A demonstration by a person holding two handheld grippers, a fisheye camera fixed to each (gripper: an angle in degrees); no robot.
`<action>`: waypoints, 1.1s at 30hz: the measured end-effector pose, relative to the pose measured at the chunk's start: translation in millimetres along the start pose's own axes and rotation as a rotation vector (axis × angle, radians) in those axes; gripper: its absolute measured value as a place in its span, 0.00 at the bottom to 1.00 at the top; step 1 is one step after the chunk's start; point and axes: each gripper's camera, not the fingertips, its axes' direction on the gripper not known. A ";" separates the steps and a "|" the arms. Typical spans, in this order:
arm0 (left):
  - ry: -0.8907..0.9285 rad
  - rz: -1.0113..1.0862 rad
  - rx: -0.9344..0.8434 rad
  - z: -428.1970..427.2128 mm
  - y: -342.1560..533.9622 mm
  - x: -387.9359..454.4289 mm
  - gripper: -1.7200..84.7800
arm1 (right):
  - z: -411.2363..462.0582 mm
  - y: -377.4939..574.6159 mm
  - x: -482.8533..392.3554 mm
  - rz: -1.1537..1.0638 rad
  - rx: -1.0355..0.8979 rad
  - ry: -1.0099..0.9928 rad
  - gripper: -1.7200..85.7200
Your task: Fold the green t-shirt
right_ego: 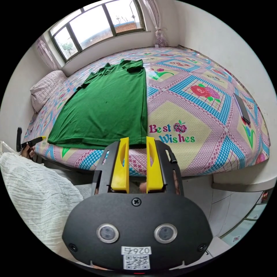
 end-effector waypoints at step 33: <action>-0.139 0.156 -0.108 60.5 -40.5 63.6 0.13 | 43.6 -88.5 -13.1 0.072 -0.036 -0.028 0.09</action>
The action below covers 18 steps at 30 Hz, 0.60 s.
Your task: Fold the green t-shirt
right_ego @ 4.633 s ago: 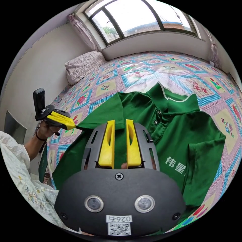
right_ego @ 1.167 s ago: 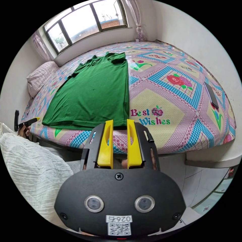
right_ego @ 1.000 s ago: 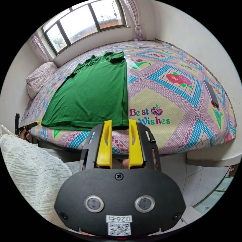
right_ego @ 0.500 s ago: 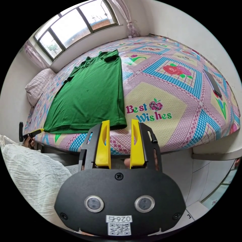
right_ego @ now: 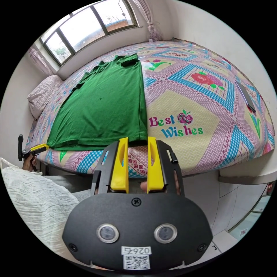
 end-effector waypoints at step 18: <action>0.343 -0.193 0.078 -2.5 13.1 -84.5 0.02 | -63.1 19.4 20.3 -0.017 -0.006 -0.128 0.00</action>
